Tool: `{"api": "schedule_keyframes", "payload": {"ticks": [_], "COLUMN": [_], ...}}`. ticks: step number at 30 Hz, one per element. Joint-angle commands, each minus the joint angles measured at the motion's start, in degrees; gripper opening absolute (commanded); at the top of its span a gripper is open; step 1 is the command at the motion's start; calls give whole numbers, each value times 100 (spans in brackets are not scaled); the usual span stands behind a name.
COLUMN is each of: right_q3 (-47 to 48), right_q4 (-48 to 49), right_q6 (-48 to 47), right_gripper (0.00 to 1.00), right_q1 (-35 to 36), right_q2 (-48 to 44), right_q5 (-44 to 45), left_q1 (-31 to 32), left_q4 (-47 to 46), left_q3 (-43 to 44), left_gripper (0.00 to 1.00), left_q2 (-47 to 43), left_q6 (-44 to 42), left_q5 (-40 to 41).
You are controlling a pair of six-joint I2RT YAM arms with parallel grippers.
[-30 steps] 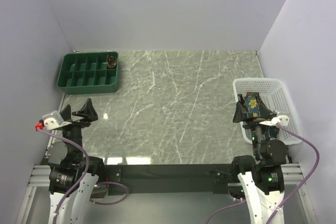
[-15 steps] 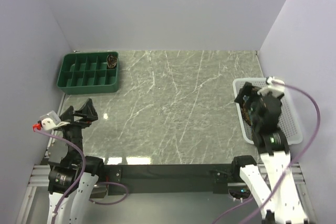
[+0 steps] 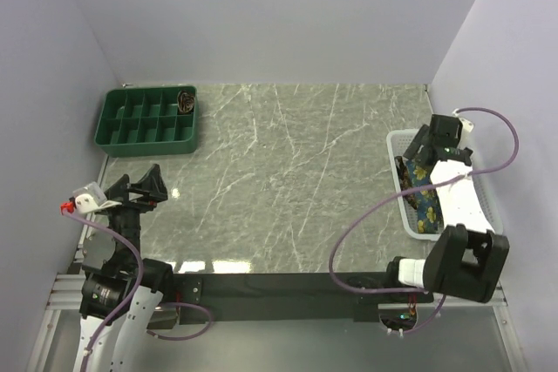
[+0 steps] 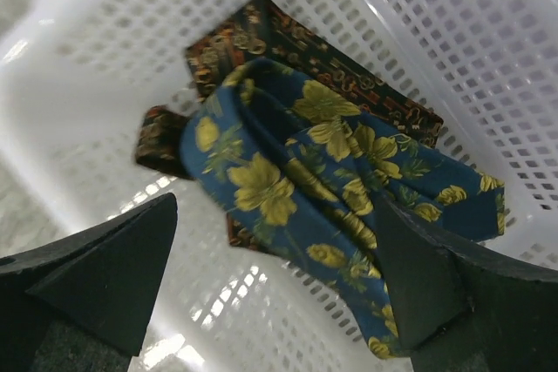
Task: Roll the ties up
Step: Grab a tie with the right arm
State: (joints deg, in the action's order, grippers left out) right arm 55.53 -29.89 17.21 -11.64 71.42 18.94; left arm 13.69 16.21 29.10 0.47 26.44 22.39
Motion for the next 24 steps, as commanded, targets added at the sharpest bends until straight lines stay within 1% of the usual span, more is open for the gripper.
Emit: {"api": "schedule_keyframes", "payload": {"ticks": [1,3,4,7,9,10,12,16,17,19,20,21,22,24], "right_q3": [3,-173,-339,-690,-832,-903,-921,-772,-745,-675,-649,-631,-631,-570], "right_q4": [360,659,738,1037,1274,1319,1389,1363,1354,1337,1302,1310,1310,1258], "right_q6": [125,11,-42,-209,-210,-210,-305,-394,-411,-447,-438,-438,-438,-368], "right_gripper": [100,100,100,100,100,99,97,79,68,56,44,38,29,17], "right_q1": [-452,-681,-873,-1155,-1244,-1270,-1297,-1297,-1288,-1297,-1297,-1297,-1297,-1297], "right_q2": [267,390,417,435,408,417,504,680,698,681,654,550,462,190], "right_q5": [-530,-1021,-1172,-1550,-1831,-2111,-2315,-2851,-3017,-3133,-3133,-3124,-3107,-2923], "left_q1": [54,63,72,72,72,72,72,72,72,72,81,72,72,72], "left_q4": [-276,-276,-285,-293,-320,-329,-329,-329,-337,-329,-329,-320,-320,-337], "left_q3": [-63,-63,-63,-63,-80,-80,-80,-80,-80,-71,-71,-71,-71,-71], "left_gripper": [99,99,99,100,99,99,99,99,99,99,99,99,98,98], "left_q2": [-609,-627,-618,-627,-618,-618,-592,-583,-574,-566,-566,-566,-566,-566], "left_q6": [-7,-16,-16,-16,-24,-24,-33,-25,-33,-33,-33,-33,-33,-33], "left_q5": [19,20,20,11,2,-15,-16,-33,-42,-33,-51,-51,-51,-60]}}
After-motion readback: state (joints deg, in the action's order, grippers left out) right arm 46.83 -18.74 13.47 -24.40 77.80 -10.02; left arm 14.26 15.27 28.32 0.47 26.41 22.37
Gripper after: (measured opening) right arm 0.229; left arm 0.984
